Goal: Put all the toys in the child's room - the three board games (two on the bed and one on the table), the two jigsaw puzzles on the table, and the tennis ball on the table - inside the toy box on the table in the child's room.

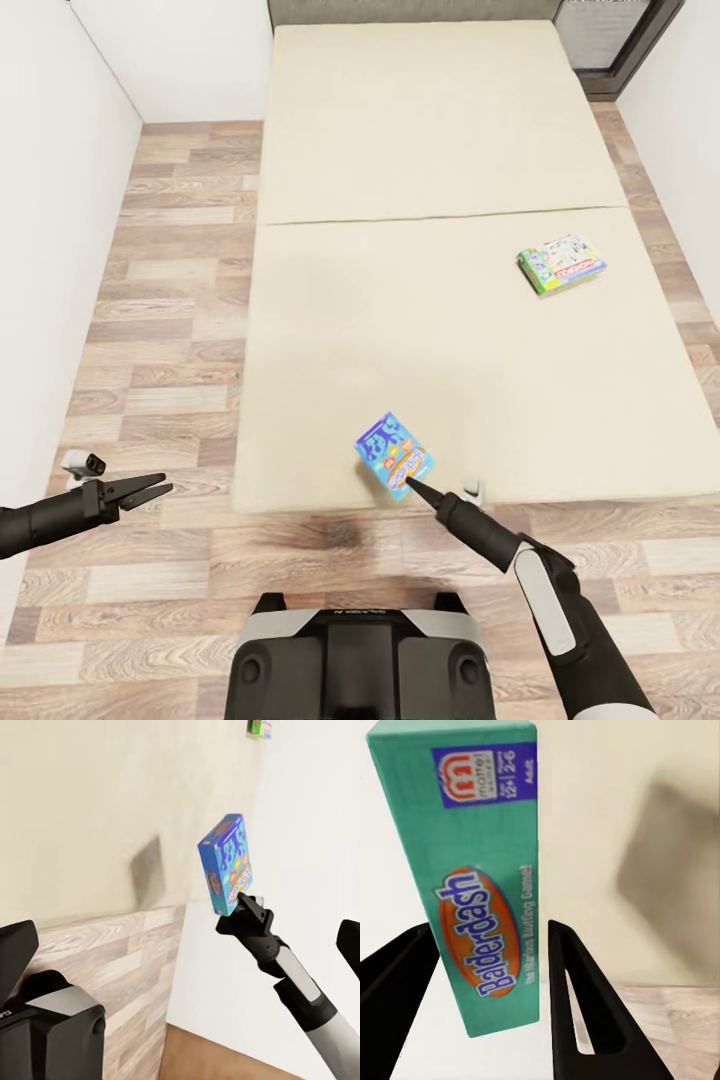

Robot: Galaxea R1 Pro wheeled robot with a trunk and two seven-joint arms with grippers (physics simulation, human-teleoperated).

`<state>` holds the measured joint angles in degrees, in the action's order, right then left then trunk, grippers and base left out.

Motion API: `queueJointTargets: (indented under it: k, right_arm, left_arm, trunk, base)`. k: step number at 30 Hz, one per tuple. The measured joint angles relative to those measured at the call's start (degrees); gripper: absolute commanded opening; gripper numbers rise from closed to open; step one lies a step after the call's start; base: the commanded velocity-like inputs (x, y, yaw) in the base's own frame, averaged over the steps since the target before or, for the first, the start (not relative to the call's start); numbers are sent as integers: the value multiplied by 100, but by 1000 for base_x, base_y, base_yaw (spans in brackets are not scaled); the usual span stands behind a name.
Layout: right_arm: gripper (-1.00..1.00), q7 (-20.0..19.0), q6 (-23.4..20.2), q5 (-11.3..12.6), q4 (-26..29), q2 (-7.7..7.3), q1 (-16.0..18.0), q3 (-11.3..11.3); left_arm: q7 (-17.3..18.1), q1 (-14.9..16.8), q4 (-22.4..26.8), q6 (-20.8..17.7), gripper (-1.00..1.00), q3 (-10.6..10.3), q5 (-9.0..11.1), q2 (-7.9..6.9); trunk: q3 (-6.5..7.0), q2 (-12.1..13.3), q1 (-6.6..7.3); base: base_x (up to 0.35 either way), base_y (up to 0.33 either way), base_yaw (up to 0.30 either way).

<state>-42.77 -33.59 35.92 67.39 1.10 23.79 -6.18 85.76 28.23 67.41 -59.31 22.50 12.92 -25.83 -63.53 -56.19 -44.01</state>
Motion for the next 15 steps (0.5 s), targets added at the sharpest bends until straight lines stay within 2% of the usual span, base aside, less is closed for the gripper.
queueJointTargets:
  k: [7, 15]
  right_arm:
    - [-100, -56, 6, -8, 108, -8, 10, -1]
    - [-100, -242, -58, -26, 773, -24, 15, -2]
  left_arm:
    - [-8, 5, 0, 1, 100, 0, -2, 0]
    - [-15, 5, 0, 2, 100, -2, -7, 0]
  trunk:
    - [183, 281, 154]
    - [400, 602, 330]
  base:
    - [0, 0, 50]
    - [0, 0, 75]
